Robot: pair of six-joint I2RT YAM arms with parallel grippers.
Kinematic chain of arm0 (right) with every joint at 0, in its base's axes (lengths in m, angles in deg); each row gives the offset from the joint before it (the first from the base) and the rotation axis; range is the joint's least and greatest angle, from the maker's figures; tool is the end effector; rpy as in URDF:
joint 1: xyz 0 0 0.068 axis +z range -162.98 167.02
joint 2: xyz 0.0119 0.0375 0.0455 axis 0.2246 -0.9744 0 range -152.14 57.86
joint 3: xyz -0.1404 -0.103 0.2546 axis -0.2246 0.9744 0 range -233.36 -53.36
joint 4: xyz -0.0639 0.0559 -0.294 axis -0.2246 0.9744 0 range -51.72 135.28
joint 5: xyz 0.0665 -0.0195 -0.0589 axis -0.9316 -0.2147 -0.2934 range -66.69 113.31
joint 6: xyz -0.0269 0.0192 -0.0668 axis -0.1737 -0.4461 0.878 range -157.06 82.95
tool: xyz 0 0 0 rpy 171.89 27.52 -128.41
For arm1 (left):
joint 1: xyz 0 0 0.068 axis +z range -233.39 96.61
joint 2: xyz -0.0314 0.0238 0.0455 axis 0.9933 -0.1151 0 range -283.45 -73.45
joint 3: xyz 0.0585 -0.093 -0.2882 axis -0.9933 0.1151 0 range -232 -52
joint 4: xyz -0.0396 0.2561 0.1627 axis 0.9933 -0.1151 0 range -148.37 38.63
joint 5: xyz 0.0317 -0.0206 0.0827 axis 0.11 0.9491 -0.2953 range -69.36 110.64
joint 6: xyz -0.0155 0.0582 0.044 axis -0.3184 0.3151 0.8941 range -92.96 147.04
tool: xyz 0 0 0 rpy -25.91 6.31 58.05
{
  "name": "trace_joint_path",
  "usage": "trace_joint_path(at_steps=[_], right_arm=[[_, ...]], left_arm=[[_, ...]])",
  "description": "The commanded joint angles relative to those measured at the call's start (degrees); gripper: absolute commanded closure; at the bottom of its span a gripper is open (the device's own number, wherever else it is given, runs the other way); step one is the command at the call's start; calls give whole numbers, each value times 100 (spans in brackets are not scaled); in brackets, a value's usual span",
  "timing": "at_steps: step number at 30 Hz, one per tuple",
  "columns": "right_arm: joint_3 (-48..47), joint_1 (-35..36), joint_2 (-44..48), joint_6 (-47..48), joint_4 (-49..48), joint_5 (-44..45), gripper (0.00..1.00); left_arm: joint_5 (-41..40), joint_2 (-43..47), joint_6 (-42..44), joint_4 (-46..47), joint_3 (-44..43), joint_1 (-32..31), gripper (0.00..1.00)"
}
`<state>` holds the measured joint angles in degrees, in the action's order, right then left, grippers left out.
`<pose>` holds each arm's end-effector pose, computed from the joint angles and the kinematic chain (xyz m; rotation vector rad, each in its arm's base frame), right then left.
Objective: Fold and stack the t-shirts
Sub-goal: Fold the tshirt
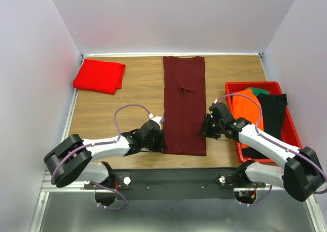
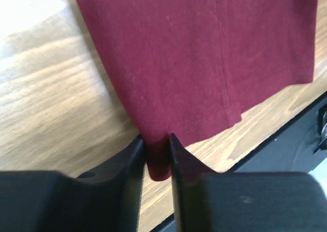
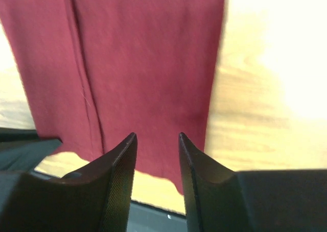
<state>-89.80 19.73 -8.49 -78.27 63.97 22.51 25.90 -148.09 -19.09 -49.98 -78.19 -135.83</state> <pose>0.2180 0.1410 0.1826 0.1890 2.6182 0.5033 0.1613 -0.2190 0.1248 0.1893 2.5835 -0.8497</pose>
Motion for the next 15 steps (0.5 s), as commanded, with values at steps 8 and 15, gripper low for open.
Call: trace_joint_path(at_steps=[8,15], right_arm=[[427,-10,350,-291,1113,-632,48],[788,51,473,-475,1148,-966,51]], left_arm=[[423,-34,-19,-499,115,-90,87],[441,80,-115,-543,167,-231,98]])
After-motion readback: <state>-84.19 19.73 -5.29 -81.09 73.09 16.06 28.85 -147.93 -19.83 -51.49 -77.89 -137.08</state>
